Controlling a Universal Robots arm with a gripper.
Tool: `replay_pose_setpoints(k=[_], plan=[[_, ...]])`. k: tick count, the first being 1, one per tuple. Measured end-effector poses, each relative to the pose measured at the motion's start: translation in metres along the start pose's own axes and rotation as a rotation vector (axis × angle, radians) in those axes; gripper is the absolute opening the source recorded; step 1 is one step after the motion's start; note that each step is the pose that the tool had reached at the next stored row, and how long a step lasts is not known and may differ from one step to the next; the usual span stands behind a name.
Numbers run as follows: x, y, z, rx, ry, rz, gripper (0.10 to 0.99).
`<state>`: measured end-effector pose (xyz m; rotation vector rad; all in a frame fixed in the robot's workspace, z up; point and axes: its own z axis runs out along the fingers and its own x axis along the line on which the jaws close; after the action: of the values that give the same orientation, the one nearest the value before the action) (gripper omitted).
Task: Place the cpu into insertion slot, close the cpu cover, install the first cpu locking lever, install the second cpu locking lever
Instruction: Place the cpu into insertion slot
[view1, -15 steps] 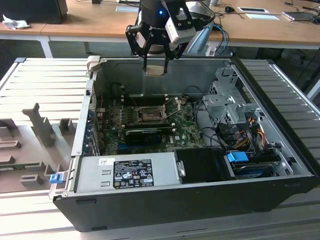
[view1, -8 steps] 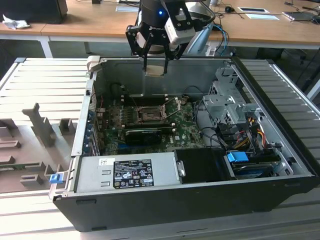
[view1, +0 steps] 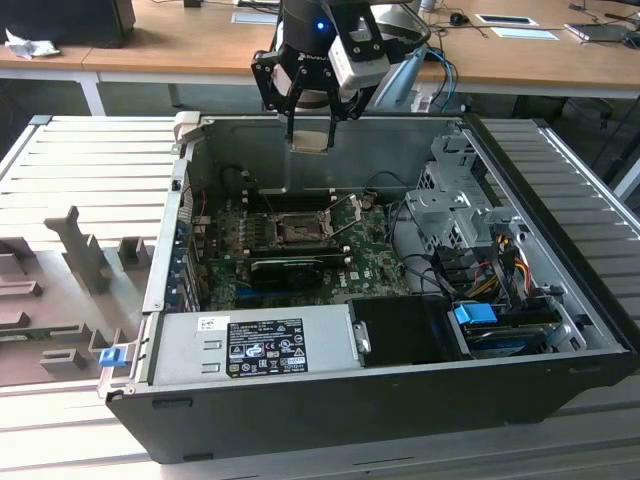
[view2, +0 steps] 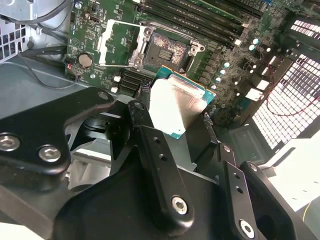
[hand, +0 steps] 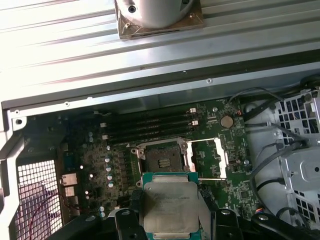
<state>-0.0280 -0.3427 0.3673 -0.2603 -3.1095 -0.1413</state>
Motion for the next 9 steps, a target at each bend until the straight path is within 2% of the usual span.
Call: replay_pose_setpoints(k=[9], plan=[[0.0, 0.0, 0.0004, -0.001, -0.0017, 0.019, 0.529]])
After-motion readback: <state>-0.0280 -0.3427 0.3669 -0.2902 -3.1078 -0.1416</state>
